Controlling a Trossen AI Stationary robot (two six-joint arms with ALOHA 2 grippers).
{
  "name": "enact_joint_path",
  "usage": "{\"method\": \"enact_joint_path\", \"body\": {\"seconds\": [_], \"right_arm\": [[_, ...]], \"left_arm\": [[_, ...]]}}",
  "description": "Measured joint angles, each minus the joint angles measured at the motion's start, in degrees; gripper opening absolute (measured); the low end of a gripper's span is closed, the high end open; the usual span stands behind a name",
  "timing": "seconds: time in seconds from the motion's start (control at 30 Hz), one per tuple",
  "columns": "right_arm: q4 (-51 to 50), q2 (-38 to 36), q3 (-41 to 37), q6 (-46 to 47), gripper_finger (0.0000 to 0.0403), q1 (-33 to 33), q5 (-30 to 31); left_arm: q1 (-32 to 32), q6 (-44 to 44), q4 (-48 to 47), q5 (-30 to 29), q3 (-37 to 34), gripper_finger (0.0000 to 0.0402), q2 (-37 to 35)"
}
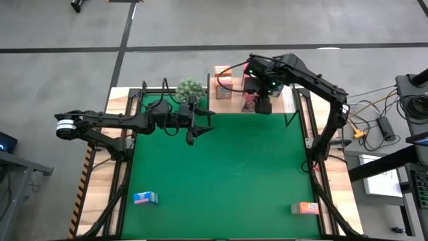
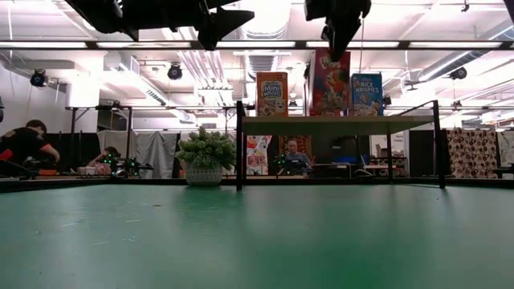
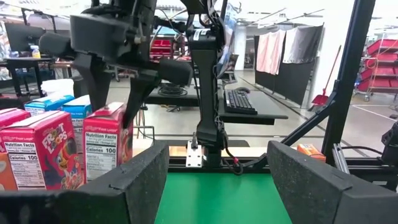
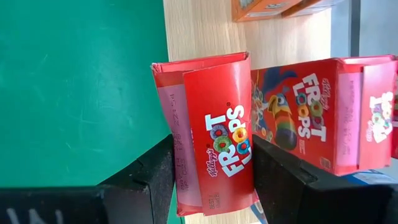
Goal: Stack cereal on shelf
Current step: Put the red cereal box on the shelf aligned with the other red cereal box
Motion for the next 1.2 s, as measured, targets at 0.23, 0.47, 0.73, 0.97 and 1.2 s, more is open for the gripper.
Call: {"method": "enact_joint_path", "body": {"seconds": [0.23, 0.47, 0.73, 0.97, 1.2], "right_arm": [[0.31, 0.93, -0.04, -0.12, 0.0176, -0.69, 0.06], [0.68, 1.26, -0.13, 0.87, 0.0176, -1.05, 0.5], [1.23, 1.28, -0.13, 0.93, 0.0179, -1.29, 0.49], [1.53, 1.28, -0.19, 1.56, 0.0177, -1.29, 0.52], [1.57, 1.28, -0.31, 2.6, 0.0202, -1.29, 1.42]], "left_arm": [[-0.02, 0.0, -0.09, 0.0, 0.0, 0.0256, 0.0], [0.0, 0.0, -0.37, 0.0, 0.0, 0.0256, 0.0], [0.0, -0.01, -0.37, 0.0, 0.0, 0.0256, 0.0], [0.0, -0.02, -0.37, 0.0, 0.0, 0.0256, 0.0], [0.0, -0.02, -0.37, 0.0, 0.0, 0.0256, 0.0]]}}
